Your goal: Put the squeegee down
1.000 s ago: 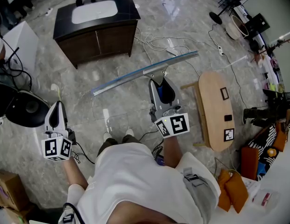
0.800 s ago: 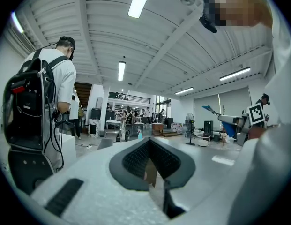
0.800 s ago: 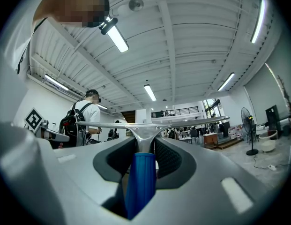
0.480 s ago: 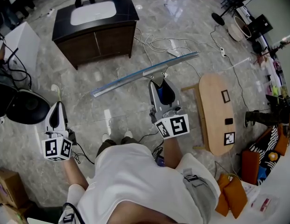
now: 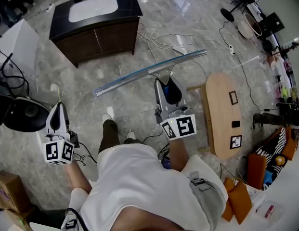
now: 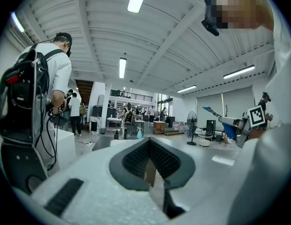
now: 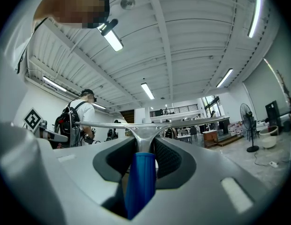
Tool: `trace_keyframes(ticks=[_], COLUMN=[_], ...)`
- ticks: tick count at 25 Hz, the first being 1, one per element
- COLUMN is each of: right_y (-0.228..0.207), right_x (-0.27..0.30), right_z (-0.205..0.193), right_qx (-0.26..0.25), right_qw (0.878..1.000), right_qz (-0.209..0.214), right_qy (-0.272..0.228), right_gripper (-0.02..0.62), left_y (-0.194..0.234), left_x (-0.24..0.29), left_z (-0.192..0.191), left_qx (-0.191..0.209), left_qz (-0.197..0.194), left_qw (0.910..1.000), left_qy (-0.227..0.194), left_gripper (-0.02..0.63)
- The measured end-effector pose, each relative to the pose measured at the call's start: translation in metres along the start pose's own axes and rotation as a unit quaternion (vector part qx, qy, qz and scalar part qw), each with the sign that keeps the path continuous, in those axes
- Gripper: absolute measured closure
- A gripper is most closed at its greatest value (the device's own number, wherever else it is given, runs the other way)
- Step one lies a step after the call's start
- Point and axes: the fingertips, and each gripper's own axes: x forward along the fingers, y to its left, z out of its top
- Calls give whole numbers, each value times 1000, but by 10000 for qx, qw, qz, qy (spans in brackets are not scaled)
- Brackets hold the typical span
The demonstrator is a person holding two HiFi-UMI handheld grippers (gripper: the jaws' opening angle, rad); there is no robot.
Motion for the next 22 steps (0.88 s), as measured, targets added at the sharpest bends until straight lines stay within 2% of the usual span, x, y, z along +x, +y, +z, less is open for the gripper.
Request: trace_keyframes(ticks=[7, 17, 22], right_y=[-2, 24, 33], right_x=[61, 193, 239], right_z=[-10, -19, -29], right_qx=[-50, -64, -2], right_qw=[9999, 9996, 9994], right_qz=[-128, -278, -332], right_qy=[32, 7, 88], right_gripper=[463, 463, 462], left_y=[38, 139, 172], left_x=[62, 159, 195], left_z=[7, 37, 43], left_qx=[-24, 25, 66], left_qz=[-220, -441, -601], left_qw=[9998, 9990, 9982], left_qy=[-25, -90, -37], left_gripper=[607, 606, 606])
